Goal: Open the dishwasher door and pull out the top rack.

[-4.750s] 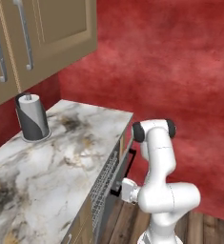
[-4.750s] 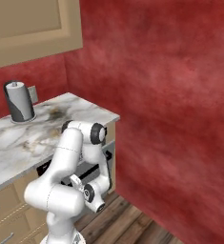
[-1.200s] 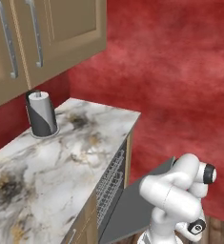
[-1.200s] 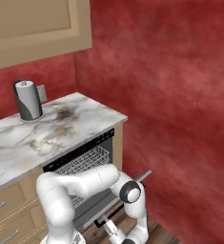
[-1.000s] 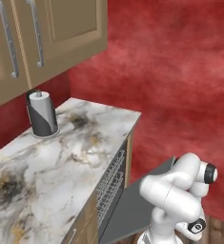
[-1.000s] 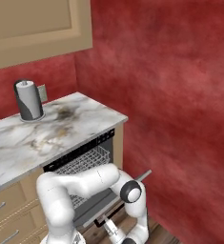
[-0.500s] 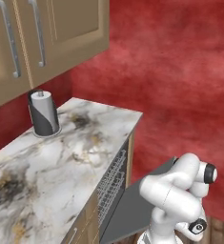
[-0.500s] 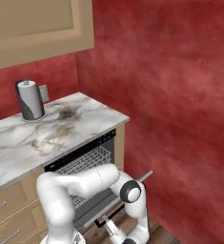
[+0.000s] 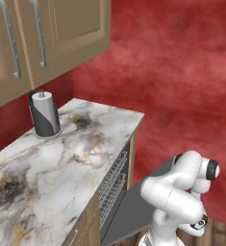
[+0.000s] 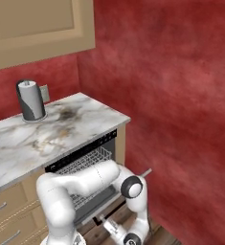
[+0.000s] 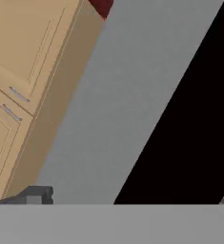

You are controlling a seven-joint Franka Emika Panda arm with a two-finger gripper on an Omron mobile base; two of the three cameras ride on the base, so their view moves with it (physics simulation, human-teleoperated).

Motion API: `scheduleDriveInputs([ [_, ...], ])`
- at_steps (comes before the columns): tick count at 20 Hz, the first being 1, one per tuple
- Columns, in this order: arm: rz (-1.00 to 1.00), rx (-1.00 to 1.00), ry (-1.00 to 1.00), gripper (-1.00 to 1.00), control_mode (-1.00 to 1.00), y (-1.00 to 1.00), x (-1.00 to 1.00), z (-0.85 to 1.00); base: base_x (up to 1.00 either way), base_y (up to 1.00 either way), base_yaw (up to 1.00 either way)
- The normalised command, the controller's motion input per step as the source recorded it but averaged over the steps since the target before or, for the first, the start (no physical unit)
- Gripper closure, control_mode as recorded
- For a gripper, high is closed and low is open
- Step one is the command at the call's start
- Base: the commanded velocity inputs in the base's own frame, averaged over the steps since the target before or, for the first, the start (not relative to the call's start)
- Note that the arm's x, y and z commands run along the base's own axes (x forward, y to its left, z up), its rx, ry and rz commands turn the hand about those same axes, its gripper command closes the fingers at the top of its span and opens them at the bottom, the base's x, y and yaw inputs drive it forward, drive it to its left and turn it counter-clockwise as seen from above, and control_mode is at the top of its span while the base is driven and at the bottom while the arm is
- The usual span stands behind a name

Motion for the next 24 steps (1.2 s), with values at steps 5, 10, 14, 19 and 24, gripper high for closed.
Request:
scheduleDriveInputs([
  [5,-0.1,-0.37,-0.27,-1.0,-1.0,-0.37,0.04,1.0,0.0,0.0,0.0],
  [10,-0.24,-0.32,-0.06,-1.0,-1.0,-0.79,0.0,0.97,0.0,0.0,0.0],
  [14,-0.35,-0.18,0.01,-1.0,-1.0,-1.0,-0.08,0.62,0.0,0.0,0.0],
  [19,-0.43,-0.01,0.1,-1.0,-1.0,-1.0,-0.15,0.38,0.0,0.0,0.0],
  [24,-0.47,-0.01,0.07,-1.0,-1.0,-1.0,-0.07,0.52,0.0,0.0,0.0],
])
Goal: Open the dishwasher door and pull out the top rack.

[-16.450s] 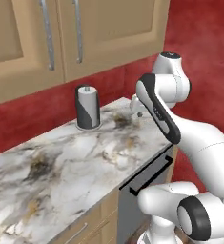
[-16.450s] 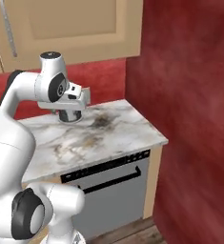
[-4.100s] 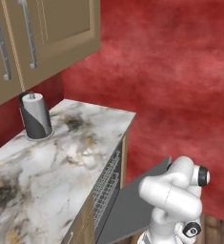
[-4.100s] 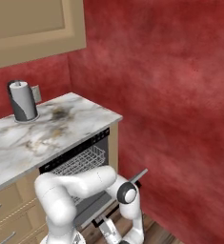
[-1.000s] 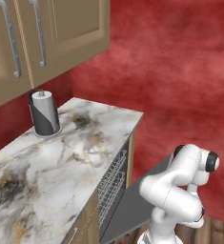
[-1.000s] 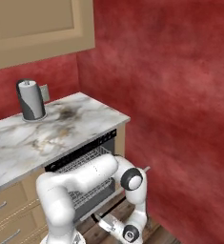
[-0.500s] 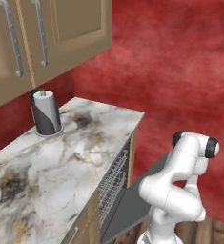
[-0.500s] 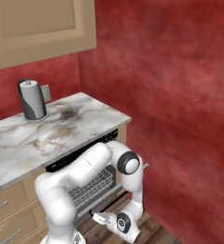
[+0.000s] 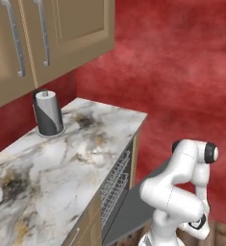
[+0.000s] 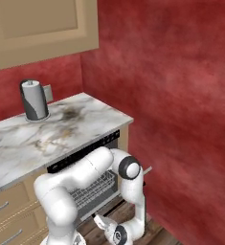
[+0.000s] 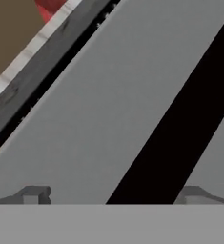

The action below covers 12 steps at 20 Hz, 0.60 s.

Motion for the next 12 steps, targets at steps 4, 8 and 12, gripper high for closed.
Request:
scheduleDriveInputs([
  [4,-0.48,-0.1,0.14,-1.0,-1.0,-1.0,0.0,0.3,0.0,0.0,0.0],
  [8,-0.5,-0.2,0.22,-1.0,-1.0,-1.0,0.04,0.0,0.0,0.0,0.0],
  [12,-0.54,-0.16,0.35,-1.0,-1.0,-1.0,0.15,-0.2,0.0,0.0,0.0],
])
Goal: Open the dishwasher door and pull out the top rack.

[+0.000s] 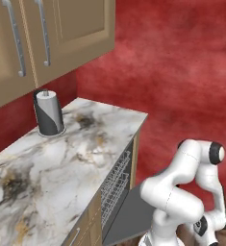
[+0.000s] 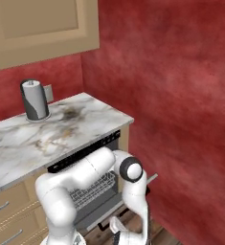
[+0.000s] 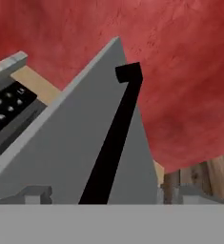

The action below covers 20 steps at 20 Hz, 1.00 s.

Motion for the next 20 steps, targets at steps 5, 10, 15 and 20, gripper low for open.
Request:
scheduleDriveInputs([
  [5,-0.52,-0.21,0.37,-1.0,-1.0,-1.0,0.14,-0.2,0.0,0.0,0.0],
  [10,-0.43,-0.26,0.14,-1.0,-1.0,-0.87,0.0,0.42,0.0,0.0,0.0],
  [15,-0.25,-0.12,0.1,-1.0,-1.0,-0.3,-0.08,1.0,0.0,0.0,0.0],
  [20,-0.13,-0.04,0.08,-1.0,-1.0,-0.25,-0.17,1.0,0.0,0.0,0.0],
])
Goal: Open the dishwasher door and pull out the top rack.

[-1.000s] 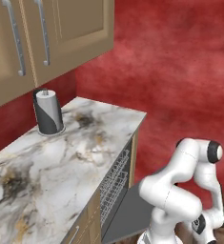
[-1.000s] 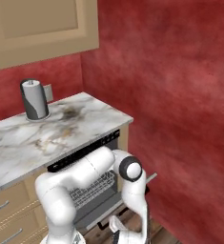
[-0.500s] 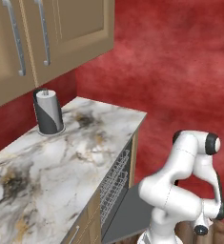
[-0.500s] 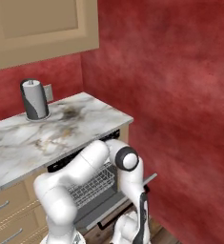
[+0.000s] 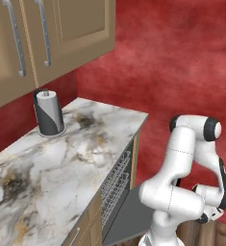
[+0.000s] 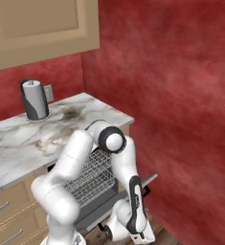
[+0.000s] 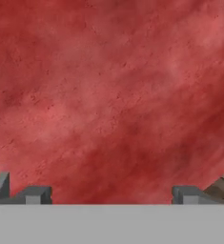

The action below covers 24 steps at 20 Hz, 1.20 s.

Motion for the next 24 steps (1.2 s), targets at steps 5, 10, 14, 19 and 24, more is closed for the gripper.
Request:
scheduleDriveInputs([
  [5,-0.04,0.0,0.02,-1.0,-1.0,-0.05,-0.14,1.0,0.0,0.0,0.0],
  [10,0.0,0.0,0.0,-1.0,-1.0,0.0,-0.06,1.0,0.0,0.0,0.0],
  [14,0.0,0.03,0.0,-1.0,-1.0,0.01,0.0,1.0,0.0,0.0,0.0],
  [19,-0.02,0.03,0.01,-1.0,-1.0,0.06,0.0,1.0,0.0,0.0,0.0],
  [24,-0.03,-0.07,0.12,-1.0,-1.0,0.0,0.0,1.0,0.0,0.0,0.0],
])
